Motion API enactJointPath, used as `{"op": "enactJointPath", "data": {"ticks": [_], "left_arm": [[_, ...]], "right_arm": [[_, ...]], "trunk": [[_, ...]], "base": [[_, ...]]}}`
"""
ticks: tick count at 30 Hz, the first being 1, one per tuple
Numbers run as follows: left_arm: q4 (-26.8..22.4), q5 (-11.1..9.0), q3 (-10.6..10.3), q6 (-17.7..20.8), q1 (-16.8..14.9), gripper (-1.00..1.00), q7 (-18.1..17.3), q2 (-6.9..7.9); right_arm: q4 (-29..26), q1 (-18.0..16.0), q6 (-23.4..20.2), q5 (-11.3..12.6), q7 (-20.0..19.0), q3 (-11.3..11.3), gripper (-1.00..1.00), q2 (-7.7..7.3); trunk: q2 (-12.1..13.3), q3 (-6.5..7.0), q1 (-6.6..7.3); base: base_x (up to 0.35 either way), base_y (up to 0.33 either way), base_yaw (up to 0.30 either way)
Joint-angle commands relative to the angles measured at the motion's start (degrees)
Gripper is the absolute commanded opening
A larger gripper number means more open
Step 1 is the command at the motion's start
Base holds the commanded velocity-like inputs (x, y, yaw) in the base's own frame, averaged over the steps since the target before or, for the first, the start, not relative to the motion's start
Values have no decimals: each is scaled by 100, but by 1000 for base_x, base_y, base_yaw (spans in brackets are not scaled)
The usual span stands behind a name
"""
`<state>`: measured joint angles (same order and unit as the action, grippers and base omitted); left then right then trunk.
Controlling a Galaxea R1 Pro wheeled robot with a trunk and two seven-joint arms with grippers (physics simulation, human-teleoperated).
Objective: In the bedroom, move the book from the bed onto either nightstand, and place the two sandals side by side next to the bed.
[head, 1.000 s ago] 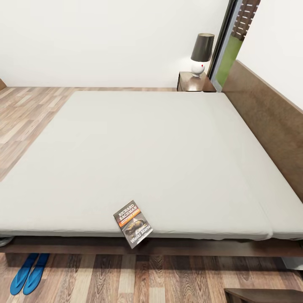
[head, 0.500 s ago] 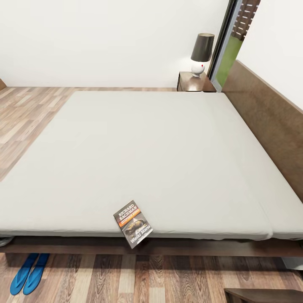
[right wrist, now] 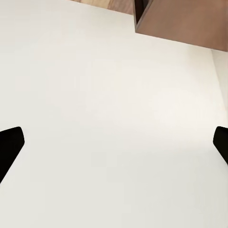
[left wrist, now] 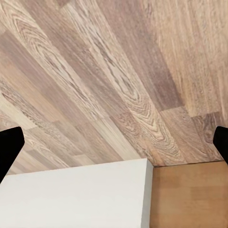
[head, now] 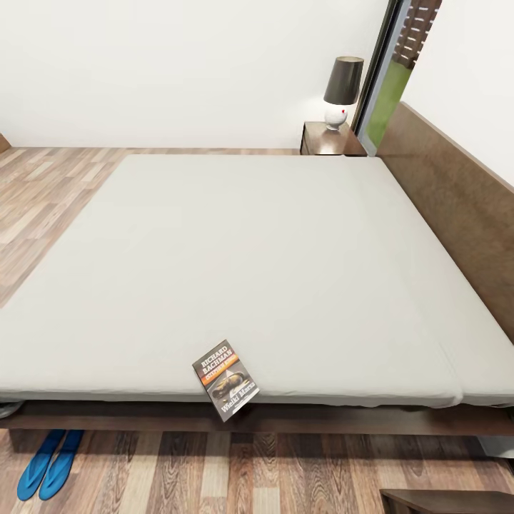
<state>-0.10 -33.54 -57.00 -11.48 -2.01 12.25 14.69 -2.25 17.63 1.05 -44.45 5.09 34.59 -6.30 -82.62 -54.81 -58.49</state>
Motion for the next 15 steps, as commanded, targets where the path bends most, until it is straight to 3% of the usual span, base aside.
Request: {"op": "enactJointPath", "data": {"ticks": [1,8,15], "left_arm": [[-2,-38,-48,-12,0,100,17,0],[-2,-39,-48,-12,-1,100,17,-1],[-3,-45,-48,-12,1,100,17,-1]], "right_arm": [[-3,2,13,-55,10,47,100,1],[-8,7,19,-52,10,53,100,-40],[-11,12,38,-41,10,120,100,-252]], "trunk": [[-2,-2,0],[-2,-2,0],[-2,-2,0]], "base": [[0,0,0],[0,0,0],[0,0,0]]}}
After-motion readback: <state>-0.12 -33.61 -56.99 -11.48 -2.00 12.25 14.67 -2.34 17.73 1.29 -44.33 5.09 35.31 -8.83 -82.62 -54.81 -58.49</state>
